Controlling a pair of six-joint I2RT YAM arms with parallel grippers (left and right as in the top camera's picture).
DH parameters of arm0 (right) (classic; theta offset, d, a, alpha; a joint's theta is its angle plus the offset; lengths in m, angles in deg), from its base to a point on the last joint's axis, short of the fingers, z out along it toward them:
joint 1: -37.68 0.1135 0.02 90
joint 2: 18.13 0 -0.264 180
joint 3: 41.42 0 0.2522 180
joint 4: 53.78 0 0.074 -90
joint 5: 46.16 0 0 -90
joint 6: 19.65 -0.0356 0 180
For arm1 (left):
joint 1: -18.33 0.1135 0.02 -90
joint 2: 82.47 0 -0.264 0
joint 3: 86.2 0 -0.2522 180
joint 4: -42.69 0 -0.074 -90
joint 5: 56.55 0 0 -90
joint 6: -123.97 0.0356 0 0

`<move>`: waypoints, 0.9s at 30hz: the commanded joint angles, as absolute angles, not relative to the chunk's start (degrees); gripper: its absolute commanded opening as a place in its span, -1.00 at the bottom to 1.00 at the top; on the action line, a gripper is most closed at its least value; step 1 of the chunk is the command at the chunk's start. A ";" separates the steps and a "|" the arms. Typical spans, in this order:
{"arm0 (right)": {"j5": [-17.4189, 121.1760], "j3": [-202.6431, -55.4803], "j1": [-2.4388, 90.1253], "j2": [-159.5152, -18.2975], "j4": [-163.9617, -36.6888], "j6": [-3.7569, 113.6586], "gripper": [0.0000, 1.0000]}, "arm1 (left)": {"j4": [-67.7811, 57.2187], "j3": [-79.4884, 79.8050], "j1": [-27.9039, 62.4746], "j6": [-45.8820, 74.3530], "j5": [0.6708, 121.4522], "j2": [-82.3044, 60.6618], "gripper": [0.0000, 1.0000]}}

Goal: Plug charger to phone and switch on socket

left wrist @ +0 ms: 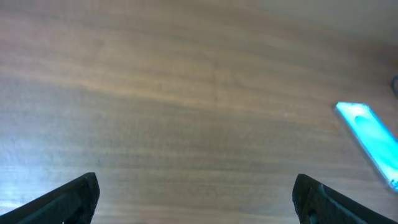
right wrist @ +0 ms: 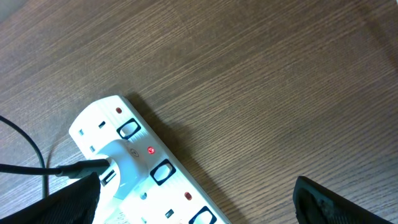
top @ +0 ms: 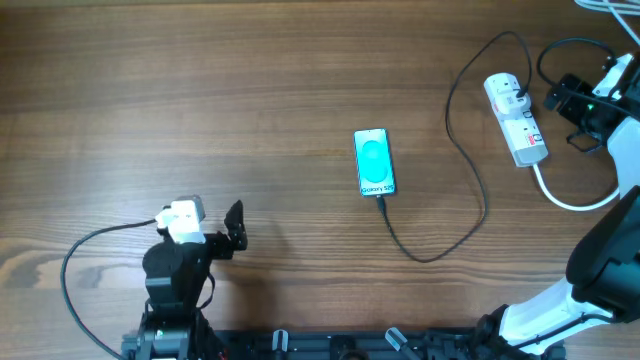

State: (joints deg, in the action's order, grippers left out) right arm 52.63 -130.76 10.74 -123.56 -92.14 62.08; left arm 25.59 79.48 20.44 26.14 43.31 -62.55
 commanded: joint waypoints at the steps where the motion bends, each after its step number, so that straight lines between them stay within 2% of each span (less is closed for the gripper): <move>1: 53.31 -131.24 10.81 -124.59 -92.01 62.82 0.99 | 25.15 79.72 20.68 26.25 42.72 -68.34 1.00; 9: 53.31 -131.24 10.81 -124.59 -92.01 62.82 0.99 | 24.91 79.72 19.20 26.64 40.82 -76.16 1.00; 14: 53.31 -131.24 10.81 -124.59 -92.01 62.82 0.99 | 24.78 79.72 17.06 32.32 39.47 -82.04 1.00; 16: 53.31 -131.24 10.81 -124.59 -92.01 62.80 0.99 | 24.46 79.72 17.10 32.37 36.08 -82.30 1.00; 21: 53.31 -131.24 10.81 -124.59 -92.01 62.82 0.99 | 24.39 79.72 17.19 41.26 33.96 -82.30 1.00; 27: 53.31 -131.24 10.81 -124.59 -92.01 62.82 0.99 | 24.41 79.72 18.30 42.88 33.67 -82.30 1.00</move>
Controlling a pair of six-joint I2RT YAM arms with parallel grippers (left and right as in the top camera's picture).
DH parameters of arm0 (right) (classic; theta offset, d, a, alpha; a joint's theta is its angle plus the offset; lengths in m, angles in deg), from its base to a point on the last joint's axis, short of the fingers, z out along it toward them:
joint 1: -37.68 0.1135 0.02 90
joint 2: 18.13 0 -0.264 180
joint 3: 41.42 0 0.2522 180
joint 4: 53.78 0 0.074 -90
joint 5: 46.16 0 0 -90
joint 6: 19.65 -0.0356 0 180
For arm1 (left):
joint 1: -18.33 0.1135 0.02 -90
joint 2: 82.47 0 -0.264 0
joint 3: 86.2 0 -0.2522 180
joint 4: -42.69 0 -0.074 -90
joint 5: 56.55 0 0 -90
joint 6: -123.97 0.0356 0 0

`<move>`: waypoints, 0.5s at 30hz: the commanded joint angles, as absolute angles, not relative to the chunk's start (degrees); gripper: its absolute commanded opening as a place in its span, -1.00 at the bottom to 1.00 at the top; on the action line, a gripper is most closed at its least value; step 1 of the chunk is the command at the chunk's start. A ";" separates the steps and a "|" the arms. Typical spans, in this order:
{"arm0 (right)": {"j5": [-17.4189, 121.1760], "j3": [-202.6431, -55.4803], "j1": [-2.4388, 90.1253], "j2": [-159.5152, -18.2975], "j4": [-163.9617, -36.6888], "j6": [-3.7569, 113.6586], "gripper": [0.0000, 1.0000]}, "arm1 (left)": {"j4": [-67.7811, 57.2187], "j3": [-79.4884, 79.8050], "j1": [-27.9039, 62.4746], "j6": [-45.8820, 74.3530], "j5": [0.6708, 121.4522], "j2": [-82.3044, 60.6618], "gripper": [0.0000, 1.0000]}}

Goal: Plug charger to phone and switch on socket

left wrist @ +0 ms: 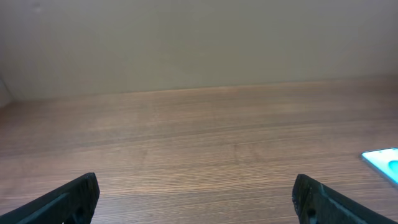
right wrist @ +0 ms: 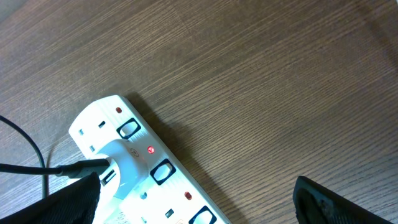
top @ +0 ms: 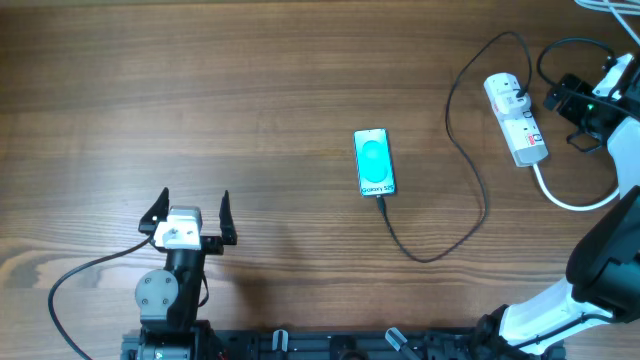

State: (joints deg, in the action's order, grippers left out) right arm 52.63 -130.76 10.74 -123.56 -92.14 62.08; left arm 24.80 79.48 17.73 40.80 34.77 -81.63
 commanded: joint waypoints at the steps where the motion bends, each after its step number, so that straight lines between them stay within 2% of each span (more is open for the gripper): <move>1: 53.31 -131.24 10.81 -124.59 -92.01 62.80 1.00 | 24.41 79.72 18.30 42.86 33.30 -82.30 1.00; 15: 53.31 -131.24 10.81 -124.59 -92.01 62.82 0.99 | 24.80 79.72 18.28 42.77 31.88 -82.20 1.00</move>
